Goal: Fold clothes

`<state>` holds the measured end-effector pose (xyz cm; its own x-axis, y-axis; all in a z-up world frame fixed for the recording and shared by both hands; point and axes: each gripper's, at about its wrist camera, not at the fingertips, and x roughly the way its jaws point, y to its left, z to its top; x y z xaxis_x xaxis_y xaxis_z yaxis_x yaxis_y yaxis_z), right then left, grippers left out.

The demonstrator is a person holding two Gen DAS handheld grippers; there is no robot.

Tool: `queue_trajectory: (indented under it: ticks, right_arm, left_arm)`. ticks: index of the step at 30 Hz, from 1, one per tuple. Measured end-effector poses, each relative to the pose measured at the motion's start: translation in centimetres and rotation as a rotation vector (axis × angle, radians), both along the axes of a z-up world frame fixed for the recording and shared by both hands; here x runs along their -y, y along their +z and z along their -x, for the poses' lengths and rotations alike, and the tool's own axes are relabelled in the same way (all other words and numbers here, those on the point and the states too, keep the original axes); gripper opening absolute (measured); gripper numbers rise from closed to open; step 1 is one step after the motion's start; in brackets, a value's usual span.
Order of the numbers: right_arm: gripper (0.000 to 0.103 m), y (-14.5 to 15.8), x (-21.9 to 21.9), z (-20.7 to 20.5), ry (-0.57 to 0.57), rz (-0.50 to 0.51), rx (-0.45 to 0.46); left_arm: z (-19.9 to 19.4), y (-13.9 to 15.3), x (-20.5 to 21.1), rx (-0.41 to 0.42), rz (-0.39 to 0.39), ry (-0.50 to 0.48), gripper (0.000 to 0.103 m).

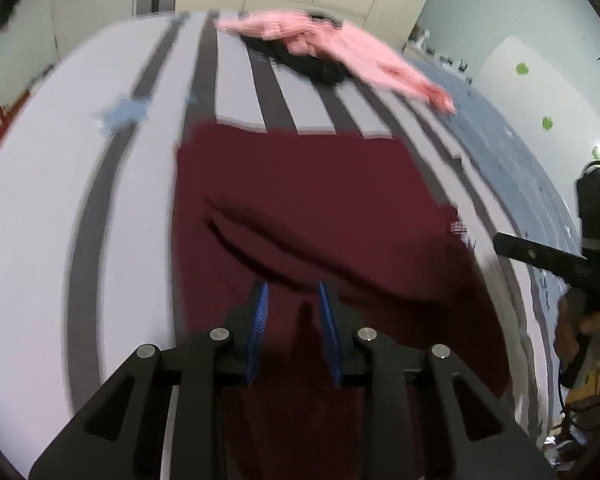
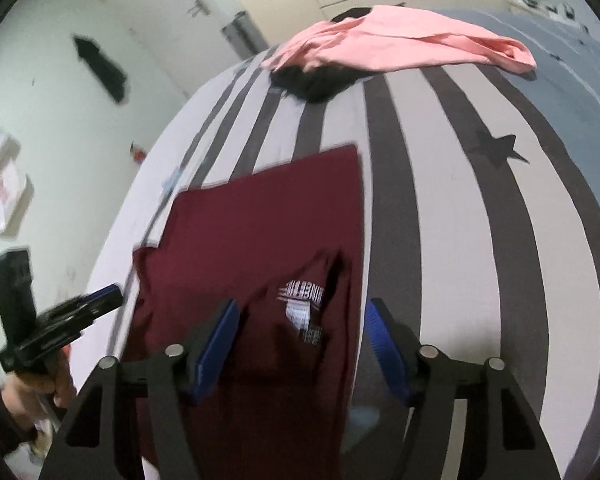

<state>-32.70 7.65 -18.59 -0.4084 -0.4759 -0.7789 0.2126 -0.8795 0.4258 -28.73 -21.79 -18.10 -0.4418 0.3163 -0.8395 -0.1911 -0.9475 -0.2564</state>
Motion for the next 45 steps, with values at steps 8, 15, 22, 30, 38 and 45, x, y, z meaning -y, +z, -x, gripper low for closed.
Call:
queue_trajectory:
  ticks: [8, 15, 22, 30, 38, 45]
  right_arm:
    - [0.046, -2.6, 3.9, -4.6, 0.117, -0.074, 0.046]
    - [0.046, -2.4, 5.0, -1.0, 0.095, -0.102, -0.028]
    - [0.046, 2.8, 4.2, 10.6, -0.027, -0.089, -0.218]
    - [0.046, 2.8, 3.3, 8.1, -0.010, -0.065, -0.189]
    - [0.046, -3.3, 5.2, 7.9, 0.011, -0.112, -0.091]
    - [0.046, -3.3, 5.5, 10.7, -0.017, -0.165, -0.131]
  left_arm:
    - [2.6, -2.1, -1.3, 0.046, -0.025, 0.022, 0.023]
    - [7.4, -1.1, -0.8, -0.013, -0.015, 0.059, 0.023]
    - [13.1, 1.6, 1.9, -0.115, -0.007, 0.182, 0.023]
    - [10.0, 1.3, 2.8, -0.131, 0.012, 0.114, 0.023]
    - [9.7, -2.6, 2.9, -0.065, 0.025, 0.080, 0.021]
    - [9.9, -1.7, 5.0, -0.116, 0.037, 0.181, 0.009]
